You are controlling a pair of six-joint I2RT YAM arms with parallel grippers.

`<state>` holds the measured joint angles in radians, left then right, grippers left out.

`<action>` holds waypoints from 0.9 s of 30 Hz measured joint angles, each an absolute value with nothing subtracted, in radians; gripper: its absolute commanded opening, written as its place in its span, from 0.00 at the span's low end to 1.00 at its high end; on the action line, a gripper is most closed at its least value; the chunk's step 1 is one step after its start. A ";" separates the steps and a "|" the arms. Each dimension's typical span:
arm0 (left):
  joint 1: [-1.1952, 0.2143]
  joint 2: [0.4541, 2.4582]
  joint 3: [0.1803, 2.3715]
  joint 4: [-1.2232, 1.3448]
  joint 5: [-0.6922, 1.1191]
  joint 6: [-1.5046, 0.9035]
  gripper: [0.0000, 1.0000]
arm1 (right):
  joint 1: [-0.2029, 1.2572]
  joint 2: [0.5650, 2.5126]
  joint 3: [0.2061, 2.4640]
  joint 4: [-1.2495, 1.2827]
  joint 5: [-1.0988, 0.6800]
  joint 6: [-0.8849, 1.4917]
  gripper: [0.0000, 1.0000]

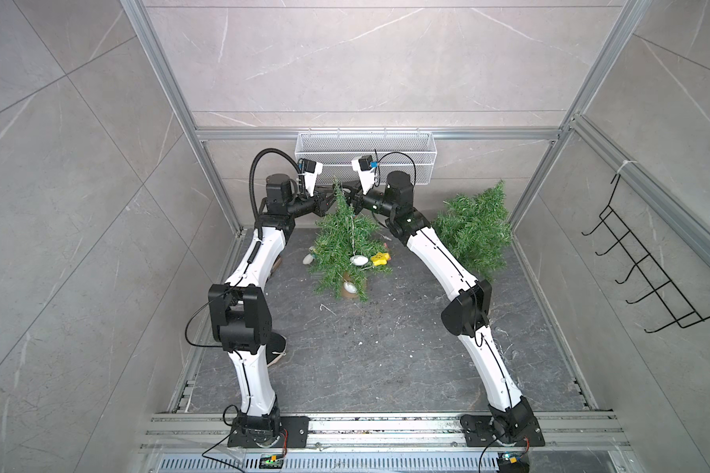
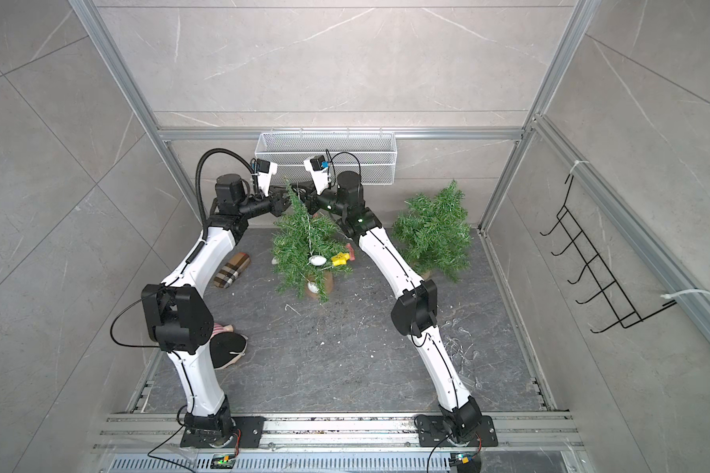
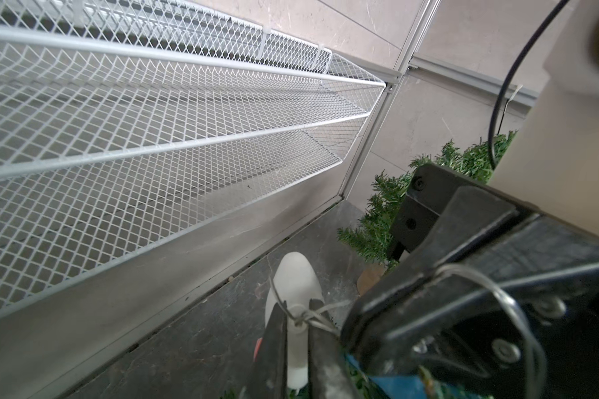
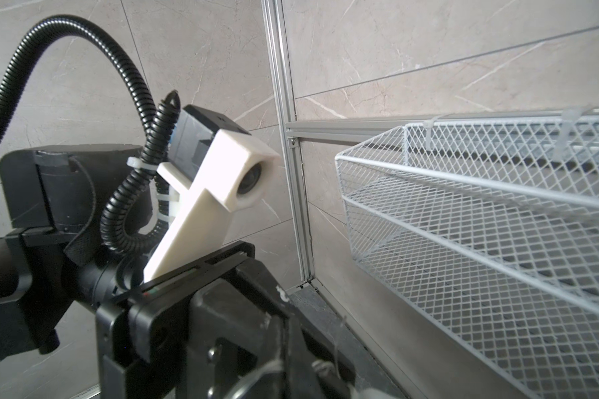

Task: Wrap string light around the christmas tree
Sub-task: Wrap the light string around the Christmas tree.

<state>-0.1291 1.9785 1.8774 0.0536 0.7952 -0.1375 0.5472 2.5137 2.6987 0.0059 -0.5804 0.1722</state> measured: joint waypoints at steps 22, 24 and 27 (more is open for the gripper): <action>-0.102 1.885 1.880 -0.113 0.651 -0.017 0.00 | 0.538 2.519 2.735 -0.106 -0.607 0.135 0.34; -0.101 1.876 1.880 -0.122 0.651 -0.014 0.00 | 0.536 2.519 2.735 -0.123 -0.607 0.125 0.36; -0.101 1.864 1.880 -0.144 0.646 -0.004 0.00 | 0.533 2.519 2.735 -0.148 -0.606 0.109 0.39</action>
